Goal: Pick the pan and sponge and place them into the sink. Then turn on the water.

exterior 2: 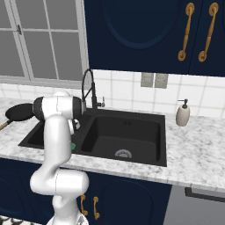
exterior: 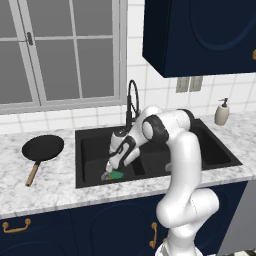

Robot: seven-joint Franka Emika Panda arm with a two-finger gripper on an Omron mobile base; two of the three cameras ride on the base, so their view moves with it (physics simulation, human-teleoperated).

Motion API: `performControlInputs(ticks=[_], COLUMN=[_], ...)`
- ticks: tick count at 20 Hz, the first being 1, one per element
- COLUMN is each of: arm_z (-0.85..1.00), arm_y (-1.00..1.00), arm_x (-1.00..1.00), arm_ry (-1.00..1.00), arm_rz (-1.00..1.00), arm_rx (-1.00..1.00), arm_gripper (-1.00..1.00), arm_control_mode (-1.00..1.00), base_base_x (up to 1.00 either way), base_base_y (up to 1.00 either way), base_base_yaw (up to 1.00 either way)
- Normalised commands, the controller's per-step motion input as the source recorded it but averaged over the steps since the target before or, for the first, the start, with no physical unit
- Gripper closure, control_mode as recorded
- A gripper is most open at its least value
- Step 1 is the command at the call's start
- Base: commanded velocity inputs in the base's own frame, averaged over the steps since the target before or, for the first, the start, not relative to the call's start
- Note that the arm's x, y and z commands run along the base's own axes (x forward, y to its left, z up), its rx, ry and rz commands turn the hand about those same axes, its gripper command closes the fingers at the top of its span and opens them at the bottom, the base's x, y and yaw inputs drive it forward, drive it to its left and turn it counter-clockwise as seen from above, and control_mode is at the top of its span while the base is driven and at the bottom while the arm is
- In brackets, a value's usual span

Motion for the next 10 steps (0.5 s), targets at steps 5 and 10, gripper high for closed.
performControlInputs(ticks=[5,10], arm_z=[1.0,1.0], arm_y=[0.37,0.42], arm_x=[0.0,-0.16], arm_ry=[-0.12,0.07], arm_rz=[-0.15,-0.34], arm_rx=[0.03,0.0], arm_gripper=[-1.0,-1.0], arm_control_mode=[-1.0,-1.0], base_base_x=[0.0,0.0], base_base_y=[0.0,0.0], base_base_yaw=[0.0,0.0])
